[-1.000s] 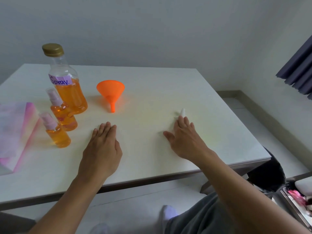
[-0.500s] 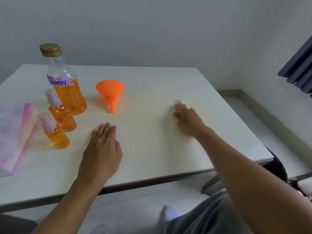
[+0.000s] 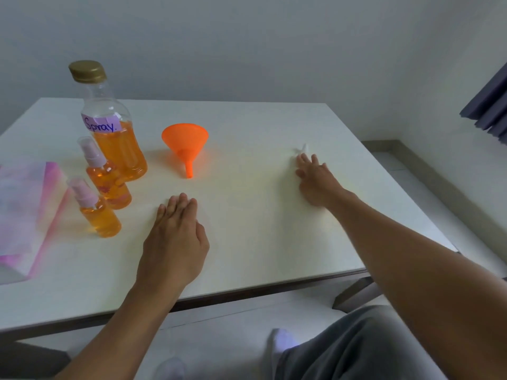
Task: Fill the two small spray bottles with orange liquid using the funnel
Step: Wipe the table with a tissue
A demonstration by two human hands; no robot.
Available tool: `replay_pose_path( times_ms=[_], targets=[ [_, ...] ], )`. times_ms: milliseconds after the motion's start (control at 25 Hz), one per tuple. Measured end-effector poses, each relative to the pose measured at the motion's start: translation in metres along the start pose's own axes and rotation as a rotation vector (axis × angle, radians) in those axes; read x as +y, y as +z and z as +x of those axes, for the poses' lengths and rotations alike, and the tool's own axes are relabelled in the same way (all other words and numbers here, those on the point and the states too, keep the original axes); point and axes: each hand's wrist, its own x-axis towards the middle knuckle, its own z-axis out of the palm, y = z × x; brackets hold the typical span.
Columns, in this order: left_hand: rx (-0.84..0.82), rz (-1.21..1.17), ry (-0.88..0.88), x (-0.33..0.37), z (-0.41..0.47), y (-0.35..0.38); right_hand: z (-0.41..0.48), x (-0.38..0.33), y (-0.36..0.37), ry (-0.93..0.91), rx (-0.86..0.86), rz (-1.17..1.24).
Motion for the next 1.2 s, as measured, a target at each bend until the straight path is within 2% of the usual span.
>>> replay_pose_path(
  times_ms=[80, 200, 320, 400, 520, 600, 680, 760, 880, 960, 1080, 1160, 1200],
  targets=[
    [-0.003, -0.013, -0.003, 0.0, -0.001, -0.002, 0.0, -0.055, 0.01, -0.057, -0.031, 0.051],
    [-0.007, -0.045, -0.001, -0.003, -0.001, -0.004, -0.038, -0.122, 0.032, -0.338, -0.076, 0.084],
    [-0.02, -0.048, 0.006, -0.005, 0.0, -0.003, -0.092, -0.096, 0.026, -0.558, -0.096, 0.088],
    [-0.017, -0.04, 0.011, -0.007, 0.0, -0.002, -0.102, -0.038, 0.011, -0.44, -0.056, 0.074],
    [-0.032, -0.033, 0.001, -0.004, -0.001, -0.001, -0.098, 0.056, -0.021, -0.005, 0.032, 0.021],
    [-0.025, -0.037, -0.016, -0.002, -0.001, -0.001, -0.085, 0.075, -0.027, 0.249, 0.084, 0.038],
    [-0.024, -0.03, -0.02, -0.001, 0.0, -0.001, -0.067, 0.053, -0.018, 0.328, 0.111, 0.046],
    [-0.029, -0.022, -0.022, 0.0, -0.001, -0.001, -0.052, 0.01, 0.003, 0.237, 0.103, 0.063],
    [-0.038, -0.026, -0.025, 0.0, -0.001, -0.001, -0.052, -0.06, 0.024, -0.034, 0.061, 0.123],
    [-0.037, -0.037, -0.015, -0.002, 0.0, -0.002, -0.072, -0.082, 0.028, -0.214, 0.028, 0.148],
    [-0.042, -0.043, -0.001, -0.003, -0.001, -0.003, -0.112, -0.064, 0.022, -0.482, -0.054, 0.151],
    [-0.031, -0.045, 0.002, -0.005, -0.001, -0.001, -0.111, -0.03, 0.012, -0.485, -0.058, 0.095],
    [-0.029, -0.046, 0.004, -0.005, -0.002, -0.001, -0.106, -0.009, 0.005, -0.404, -0.036, 0.051]
  ],
)
